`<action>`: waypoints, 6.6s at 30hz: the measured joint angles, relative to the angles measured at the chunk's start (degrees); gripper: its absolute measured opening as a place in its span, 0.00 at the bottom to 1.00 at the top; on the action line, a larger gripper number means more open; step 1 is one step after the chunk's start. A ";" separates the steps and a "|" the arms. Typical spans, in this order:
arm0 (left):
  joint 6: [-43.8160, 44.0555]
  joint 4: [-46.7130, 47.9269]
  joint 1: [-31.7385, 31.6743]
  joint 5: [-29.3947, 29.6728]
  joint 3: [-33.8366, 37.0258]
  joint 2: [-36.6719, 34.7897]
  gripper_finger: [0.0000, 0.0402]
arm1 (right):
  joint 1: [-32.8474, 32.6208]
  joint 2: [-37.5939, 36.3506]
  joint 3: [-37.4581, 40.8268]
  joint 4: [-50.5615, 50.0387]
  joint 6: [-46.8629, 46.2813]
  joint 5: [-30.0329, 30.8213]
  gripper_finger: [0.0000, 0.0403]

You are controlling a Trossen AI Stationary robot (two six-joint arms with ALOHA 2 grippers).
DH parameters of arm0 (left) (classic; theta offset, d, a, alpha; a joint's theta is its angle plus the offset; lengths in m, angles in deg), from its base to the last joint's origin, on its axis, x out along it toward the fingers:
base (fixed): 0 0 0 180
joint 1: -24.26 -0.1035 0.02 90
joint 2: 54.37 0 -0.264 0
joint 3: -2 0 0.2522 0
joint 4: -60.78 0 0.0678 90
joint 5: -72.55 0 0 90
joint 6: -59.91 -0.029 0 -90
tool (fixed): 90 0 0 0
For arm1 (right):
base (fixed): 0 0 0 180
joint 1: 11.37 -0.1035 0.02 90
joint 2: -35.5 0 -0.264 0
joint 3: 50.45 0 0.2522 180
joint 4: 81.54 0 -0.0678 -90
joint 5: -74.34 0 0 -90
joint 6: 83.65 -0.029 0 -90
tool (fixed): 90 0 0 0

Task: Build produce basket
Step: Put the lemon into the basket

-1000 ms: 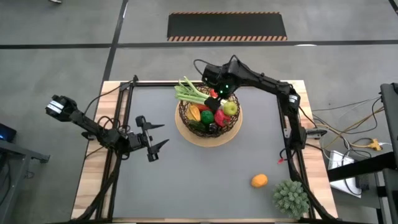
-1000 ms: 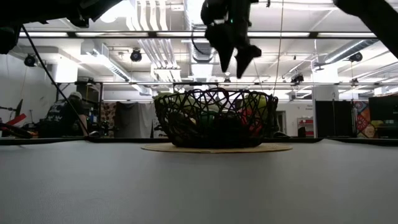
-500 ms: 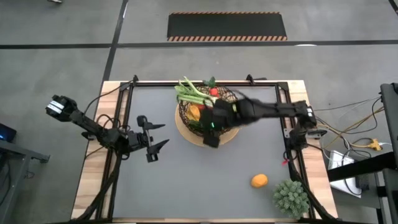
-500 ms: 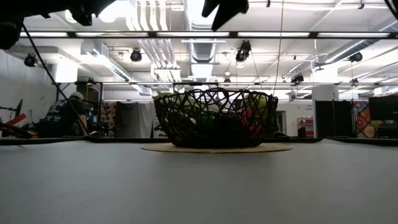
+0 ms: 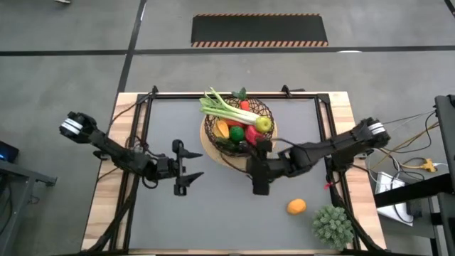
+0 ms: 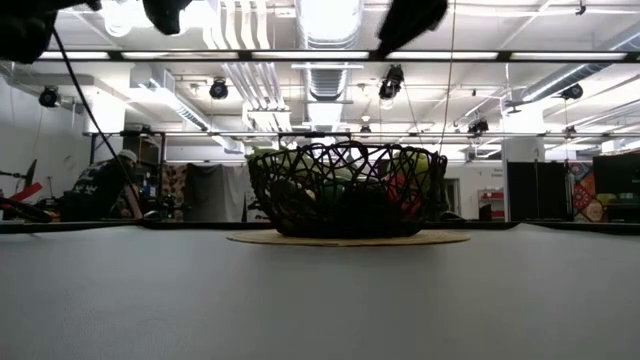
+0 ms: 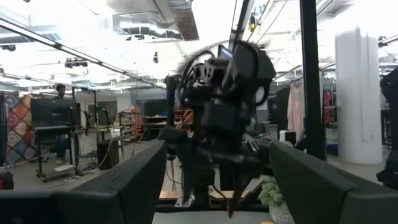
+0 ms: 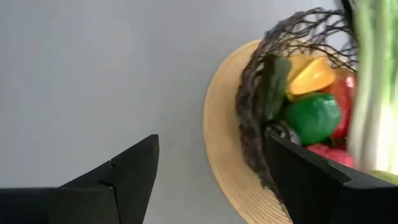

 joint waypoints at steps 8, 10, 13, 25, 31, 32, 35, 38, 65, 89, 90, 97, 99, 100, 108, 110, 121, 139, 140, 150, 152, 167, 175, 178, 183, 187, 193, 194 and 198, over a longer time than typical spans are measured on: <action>0.15 0.02 0.00 0.04 -10.08 11.92 0.67 | -3.81 -11.05 26.58 30.65 7.98 0.04 0.63; 0.18 0.24 0.00 0.05 -13.07 14.88 0.67 | -4.49 -13.36 32.14 38.13 9.06 0.01 0.61; 0.22 0.74 0.00 0.07 -17.85 19.11 0.67 | -5.34 -16.39 38.74 47.16 10.85 0.17 0.60; 5.43 28.87 -0.54 1.40 -38.10 27.88 0.67 | -8.09 -29.17 54.21 64.14 20.68 0.26 0.57; 9.17 39.61 -0.88 1.96 -47.10 32.91 0.67 | -10.57 -36.53 58.42 63.37 22.62 -0.16 0.57; 9.36 39.63 -0.87 1.95 -48.18 34.21 0.67 | -11.20 -37.70 58.89 62.95 22.81 -0.19 0.57; 9.82 40.31 -0.99 1.81 -50.56 37.61 0.67 | -13.40 -41.06 59.56 60.98 22.91 -0.18 0.57; 10.02 42.82 -1.23 1.75 -52.79 39.83 0.67 | -15.83 -43.12 59.76 59.79 23.32 -0.20 0.57; 11.65 42.89 -3.76 0.74 -74.63 63.44 0.67 | -27.09 -48.30 61.14 59.87 29.19 7.70 0.57; 19.01 43.10 -5.77 -6.56 -82.16 72.23 0.78 | -27.66 -49.59 64.59 65.52 28.07 4.70 0.57; 19.12 43.03 -5.87 -7.05 -82.27 72.23 0.78 | -27.66 -49.59 64.59 65.54 28.07 4.70 0.57; 19.12 42.94 -6.52 -7.02 -82.28 72.21 0.78 | -27.66 -49.61 64.59 65.91 28.08 4.72 0.57; 19.12 42.39 -6.56 -7.02 -82.28 72.21 0.78 | -27.66 -49.61 64.59 65.93 28.08 4.72 0.57; 19.12 42.10 -6.54 -7.06 -82.28 72.21 0.78 | -27.66 -49.61 64.59 65.93 28.09 4.72 0.57; 17.35 42.01 -6.62 -9.48 -90.33 79.24 0.78 | -27.66 -49.74 64.59 65.94 27.98 4.74 0.57; 17.16 43.00 -6.90 -9.47 -92.60 80.46 0.78 | -27.66 -50.03 64.59 65.42 27.35 4.73 0.57; 19.66 47.18 -7.74 -11.23 -100.19 85.72 0.78 | -27.66 -50.70 64.59 64.62 26.59 4.74 0.57; 25.18 48.06 -8.49 -12.47 -100.53 86.45 0.75 | -27.66 -50.72 64.59 64.69 26.34 4.75 0.57; 25.22 48.16 -8.53 -13.09 -100.60 86.54 0.74 | -27.66 -50.72 64.61 64.67 26.37 4.76 0.57; 28.22 50.21 -9.05 -13.60 -100.64 86.64 0.72 | -27.66 -50.72 64.61 64.78 26.18 4.76 0.57; 28.20 50.07 -9.11 -13.57 -100.64 86.64 0.72 | -27.66 -50.72 64.61 64.79 26.19 4.76 0.57; 28.22 49.95 -9.03 -12.86 -100.64 86.64 0.50 | -27.66 -50.72 64.61 64.73 26.17 4.76 0.57; 27.46 49.99 -8.72 -10.40 -100.64 86.64 0.49 | -27.66 -50.72 64.64 64.54 25.85 4.76 0.57; 23.46 50.55 -8.28 -9.68 -100.62 85.97 0.49 | -27.66 -50.72 64.64 64.54 25.61 4.76 0.57; 17.38 58.06 -7.13 -7.33 -100.60 81.48 0.49 | -27.66 -50.84 64.64 64.49 24.65 4.76 0.57; 12.95 67.76 -6.17 -3.08 -100.61 77.82 0.49 | -27.68 -51.41 64.61 64.48 23.16 4.72 0.57; 10.16 86.87 -4.56 0.30 -100.58 71.18 0.49 | -28.97 -51.90 64.61 64.52 22.50 4.72 0.57; 10.10 90.35 -4.39 1.06 -100.58 70.31 0.49 | -29.28 -52.06 64.61 64.56 22.50 4.70 0.57; 10.20 106.60 -3.74 5.51 -100.44 65.46 0.49 | -30.40 -52.48 64.60 64.56 22.01 4.70 0.57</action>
